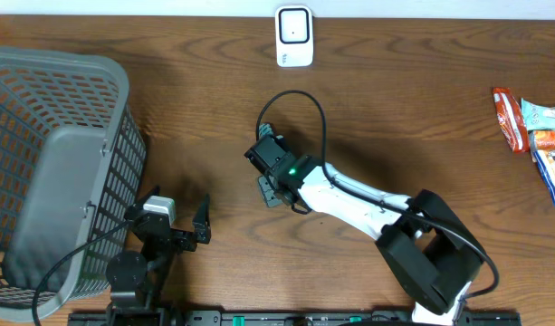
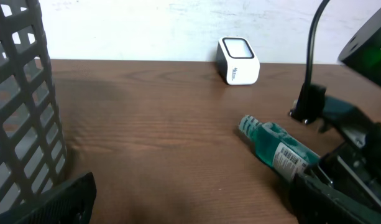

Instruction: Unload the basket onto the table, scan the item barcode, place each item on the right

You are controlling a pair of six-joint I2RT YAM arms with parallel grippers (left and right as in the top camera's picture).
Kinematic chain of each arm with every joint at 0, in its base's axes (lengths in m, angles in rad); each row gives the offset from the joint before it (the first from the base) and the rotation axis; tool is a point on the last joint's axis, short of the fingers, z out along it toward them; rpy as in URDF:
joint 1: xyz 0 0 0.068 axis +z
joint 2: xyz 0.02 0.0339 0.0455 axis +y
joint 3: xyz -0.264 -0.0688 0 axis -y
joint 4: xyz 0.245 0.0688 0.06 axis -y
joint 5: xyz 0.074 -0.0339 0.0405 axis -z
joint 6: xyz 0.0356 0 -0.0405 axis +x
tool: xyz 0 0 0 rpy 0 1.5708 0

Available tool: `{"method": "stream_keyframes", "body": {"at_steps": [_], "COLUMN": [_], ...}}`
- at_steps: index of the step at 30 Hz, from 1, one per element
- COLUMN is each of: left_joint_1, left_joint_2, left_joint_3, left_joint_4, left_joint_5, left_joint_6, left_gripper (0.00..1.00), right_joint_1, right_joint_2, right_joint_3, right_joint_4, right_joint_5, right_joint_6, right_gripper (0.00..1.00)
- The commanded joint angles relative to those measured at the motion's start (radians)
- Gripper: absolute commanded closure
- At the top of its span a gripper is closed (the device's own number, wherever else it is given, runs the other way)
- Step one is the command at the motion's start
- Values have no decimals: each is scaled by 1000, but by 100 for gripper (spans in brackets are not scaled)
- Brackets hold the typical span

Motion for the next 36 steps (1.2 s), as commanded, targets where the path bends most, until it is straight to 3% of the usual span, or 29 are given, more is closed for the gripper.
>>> {"method": "stream_keyframes", "body": {"at_steps": [1,11,21,26,36], "left_joint_1": [4,4,4,4,4], "left_joint_2": [-2,-2,-2,-2,-2], "left_joint_3": [-18,-18,-18,-18,-18], "left_joint_4": [-21,-21,-21,-21,-21], "left_joint_5": [5,5,6,6,5], "left_joint_6": [6,6,6,6,6], "left_gripper": [2,2,2,2,2], "right_joint_1": [-3,-55,-127,-167,-364], "right_joint_2": [35,41,-61,-208,-484], "right_joint_3": [-2,-2,1,1,0], "right_joint_4": [1,-11,-27,-82,-426], "right_joint_5": [-17,-31,-107,-245,-864], "right_joint_6": [-3,-4,-87,-254,-674], "right_gripper": [50,99,99,99,99]}}
